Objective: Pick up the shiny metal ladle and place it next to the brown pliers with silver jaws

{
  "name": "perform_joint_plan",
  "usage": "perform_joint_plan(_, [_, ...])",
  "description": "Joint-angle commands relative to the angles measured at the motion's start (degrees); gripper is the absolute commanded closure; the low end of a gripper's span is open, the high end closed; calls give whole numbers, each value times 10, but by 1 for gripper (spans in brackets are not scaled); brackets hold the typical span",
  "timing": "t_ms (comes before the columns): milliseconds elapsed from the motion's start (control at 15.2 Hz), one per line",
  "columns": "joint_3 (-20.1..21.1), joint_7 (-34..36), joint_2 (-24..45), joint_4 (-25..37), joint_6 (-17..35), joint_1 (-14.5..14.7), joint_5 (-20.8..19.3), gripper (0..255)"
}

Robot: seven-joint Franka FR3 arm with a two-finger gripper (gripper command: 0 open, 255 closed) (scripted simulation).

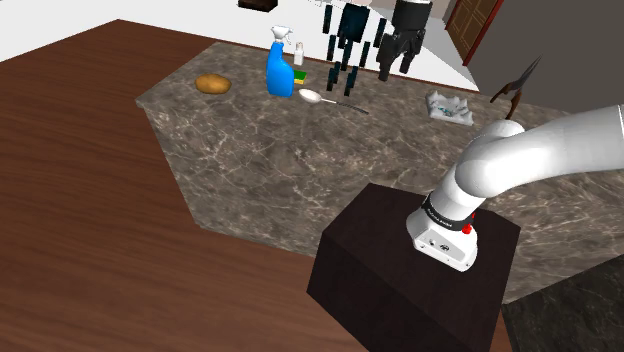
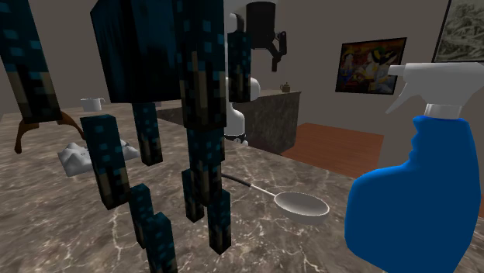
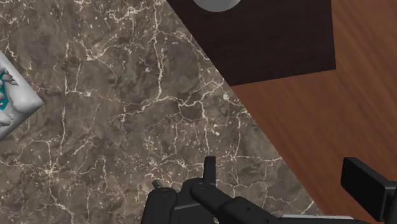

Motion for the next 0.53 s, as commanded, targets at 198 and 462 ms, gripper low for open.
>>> perform_joint_plan(198, [-21, -55, 32, -19, 60, 5, -25, 0])
perform_joint_plan(462, [-49, -124, 87, -32, 142, 11, -52, 0])
